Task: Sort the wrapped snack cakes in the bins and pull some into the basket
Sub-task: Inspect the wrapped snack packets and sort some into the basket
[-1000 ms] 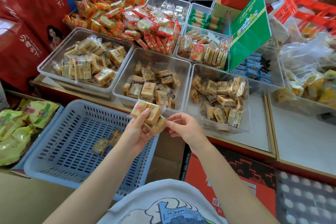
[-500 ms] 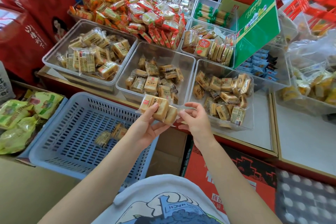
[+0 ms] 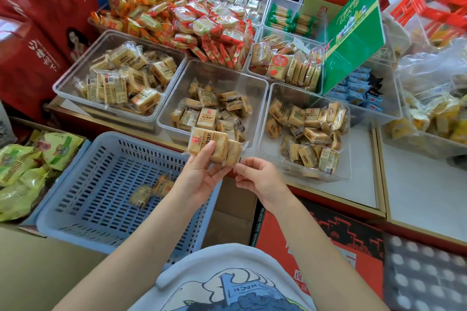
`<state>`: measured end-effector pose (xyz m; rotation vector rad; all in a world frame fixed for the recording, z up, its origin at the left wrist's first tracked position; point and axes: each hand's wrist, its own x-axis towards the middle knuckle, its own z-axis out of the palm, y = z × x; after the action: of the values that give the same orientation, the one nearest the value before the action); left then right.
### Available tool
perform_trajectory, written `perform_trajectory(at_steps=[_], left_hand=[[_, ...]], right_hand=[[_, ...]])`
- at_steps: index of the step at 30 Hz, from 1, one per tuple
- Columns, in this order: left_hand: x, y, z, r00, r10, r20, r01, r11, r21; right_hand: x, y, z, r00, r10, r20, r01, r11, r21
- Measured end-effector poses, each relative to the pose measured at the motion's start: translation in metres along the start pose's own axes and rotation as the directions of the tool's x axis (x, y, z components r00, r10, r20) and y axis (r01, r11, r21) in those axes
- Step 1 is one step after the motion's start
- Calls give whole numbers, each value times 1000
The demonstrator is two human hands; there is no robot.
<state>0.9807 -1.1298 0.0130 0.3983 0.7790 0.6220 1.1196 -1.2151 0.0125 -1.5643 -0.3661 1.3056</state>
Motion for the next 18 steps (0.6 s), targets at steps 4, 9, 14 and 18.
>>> perform_trajectory(at_steps=[4,9,14,18], left_hand=[[4,-1,-1,1000,-3,-18,4,1000,20],[11,2,-5,999,25,-40,-23,999,45],[21,6,-8,995,67,-70,-58,991,118],[32,11,-16,996,85,-42,-70,960,270]], right_hand=[[4,0,0,999,-51,-3,51,997,-58],[9,-2,1,998,-64,-2,63,993,-99],[18,-11,5,998,-57,-12,55,994,-98],[31,-23,12,990,-117,-75,105,983,-149]])
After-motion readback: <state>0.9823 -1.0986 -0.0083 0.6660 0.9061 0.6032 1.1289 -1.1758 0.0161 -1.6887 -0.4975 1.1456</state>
